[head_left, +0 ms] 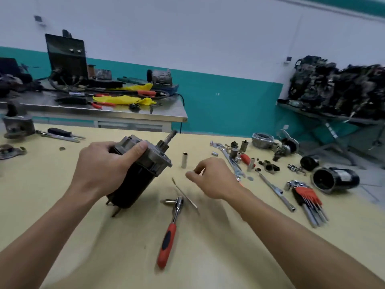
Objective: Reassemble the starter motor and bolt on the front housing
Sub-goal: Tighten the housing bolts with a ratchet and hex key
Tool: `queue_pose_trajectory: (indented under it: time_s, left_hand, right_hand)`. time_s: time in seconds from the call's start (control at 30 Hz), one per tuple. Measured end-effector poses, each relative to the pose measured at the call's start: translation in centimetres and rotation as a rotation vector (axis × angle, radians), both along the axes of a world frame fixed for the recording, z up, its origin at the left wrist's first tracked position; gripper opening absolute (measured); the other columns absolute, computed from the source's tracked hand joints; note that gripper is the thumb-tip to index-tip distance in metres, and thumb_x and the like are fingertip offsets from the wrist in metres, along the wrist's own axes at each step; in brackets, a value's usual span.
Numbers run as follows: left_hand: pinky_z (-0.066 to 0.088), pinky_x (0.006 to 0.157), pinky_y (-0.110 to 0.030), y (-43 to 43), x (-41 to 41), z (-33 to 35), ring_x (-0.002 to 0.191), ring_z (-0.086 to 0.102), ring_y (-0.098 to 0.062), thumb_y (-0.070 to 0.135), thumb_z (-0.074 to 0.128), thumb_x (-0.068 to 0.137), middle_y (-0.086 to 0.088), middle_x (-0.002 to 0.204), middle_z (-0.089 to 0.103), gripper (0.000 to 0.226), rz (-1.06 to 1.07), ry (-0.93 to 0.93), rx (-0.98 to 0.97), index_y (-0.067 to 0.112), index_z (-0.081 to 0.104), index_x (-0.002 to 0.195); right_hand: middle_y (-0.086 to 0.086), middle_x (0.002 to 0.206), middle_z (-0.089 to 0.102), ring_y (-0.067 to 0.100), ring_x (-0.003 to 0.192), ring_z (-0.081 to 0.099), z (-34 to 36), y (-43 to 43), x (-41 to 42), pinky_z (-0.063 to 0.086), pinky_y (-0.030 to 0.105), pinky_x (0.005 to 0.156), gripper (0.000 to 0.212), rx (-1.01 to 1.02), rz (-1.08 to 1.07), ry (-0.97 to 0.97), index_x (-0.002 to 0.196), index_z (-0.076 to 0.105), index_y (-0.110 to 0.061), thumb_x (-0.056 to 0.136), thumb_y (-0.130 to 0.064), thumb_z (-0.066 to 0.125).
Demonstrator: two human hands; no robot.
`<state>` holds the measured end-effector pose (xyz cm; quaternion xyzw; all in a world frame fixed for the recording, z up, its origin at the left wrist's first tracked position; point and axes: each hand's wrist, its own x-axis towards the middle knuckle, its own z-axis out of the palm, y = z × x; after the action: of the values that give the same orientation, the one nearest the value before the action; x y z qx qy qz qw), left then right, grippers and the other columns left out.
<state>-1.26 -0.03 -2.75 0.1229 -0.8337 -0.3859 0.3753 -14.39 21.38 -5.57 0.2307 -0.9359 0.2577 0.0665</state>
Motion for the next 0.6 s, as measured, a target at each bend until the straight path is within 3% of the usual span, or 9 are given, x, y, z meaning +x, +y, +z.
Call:
queue_pose_trajectory:
  time_s: [0.1,0.2,0.3,0.4,0.5,0.6]
  left_hand:
    - [0.036,0.043,-0.025,0.2,-0.7,-0.1,0.051,0.059,-0.019,0.08,0.056,0.068,0.004,0.051,0.062,0.059,0.003,-0.024,-0.06,0.023,0.065,0.055]
    - [0.035,0.038,-0.022,-0.3,-1.1,-0.4,0.046,0.058,-0.017,0.089,0.048,0.063,0.005,0.053,0.064,0.068,0.023,-0.04,-0.098,0.026,0.071,0.065]
    - [0.04,0.037,-0.024,-1.2,-1.2,-0.5,0.047,0.061,-0.019,0.097,0.042,0.06,0.005,0.056,0.066,0.076,0.034,-0.093,-0.14,0.028,0.071,0.072]
    - [0.046,0.04,-0.027,-1.5,-1.2,-0.4,0.053,0.062,-0.016,0.104,0.04,0.053,0.009,0.06,0.067,0.079,0.029,-0.11,-0.209,0.032,0.069,0.071]
    - [0.039,0.039,-0.023,-0.6,-1.4,-1.0,0.047,0.053,-0.01,0.105,0.034,0.054,0.015,0.05,0.056,0.078,0.093,-0.144,-0.448,0.032,0.06,0.058]
    - [0.044,0.043,-0.024,-0.3,-1.6,-2.2,0.043,0.048,-0.01,0.103,0.036,0.057,0.015,0.044,0.048,0.072,0.13,-0.172,-0.6,0.033,0.052,0.052]
  right_hand:
    - [-0.003,0.079,0.067,0.017,0.074,0.065,1.4,4.9,-2.9,0.049,0.027,0.064,0.019,-0.02,-0.159,0.11,0.082,0.074,-0.018,0.087,-0.032,0.062]
    - [-0.002,0.084,0.069,0.01,0.068,0.06,1.5,9.6,-5.2,0.044,0.024,0.057,0.015,-0.062,-0.239,0.022,0.086,0.075,-0.018,0.09,-0.024,0.063]
    - [-0.011,0.085,0.065,0.0,0.072,0.056,0.4,11.1,-6.1,0.039,0.018,0.057,0.014,-0.156,-0.131,-0.165,0.097,0.076,-0.02,0.091,-0.029,0.067]
    - [-0.014,0.096,0.066,-0.006,0.085,0.057,-0.6,10.7,-6.1,0.04,0.01,0.065,0.024,-0.107,0.011,-0.209,0.11,0.074,-0.019,0.092,-0.033,0.066]
    - [-0.022,0.086,0.063,-0.007,0.081,0.059,-1.1,9.7,-6.1,0.039,0.009,0.061,0.028,-0.054,0.051,-0.192,0.107,0.075,-0.02,0.09,-0.041,0.068]
    - [-0.019,0.082,0.063,-0.003,0.079,0.059,-1.7,9.2,-6.3,0.041,0.013,0.06,0.031,-0.059,0.018,-0.138,0.099,0.077,-0.02,0.087,-0.047,0.069]
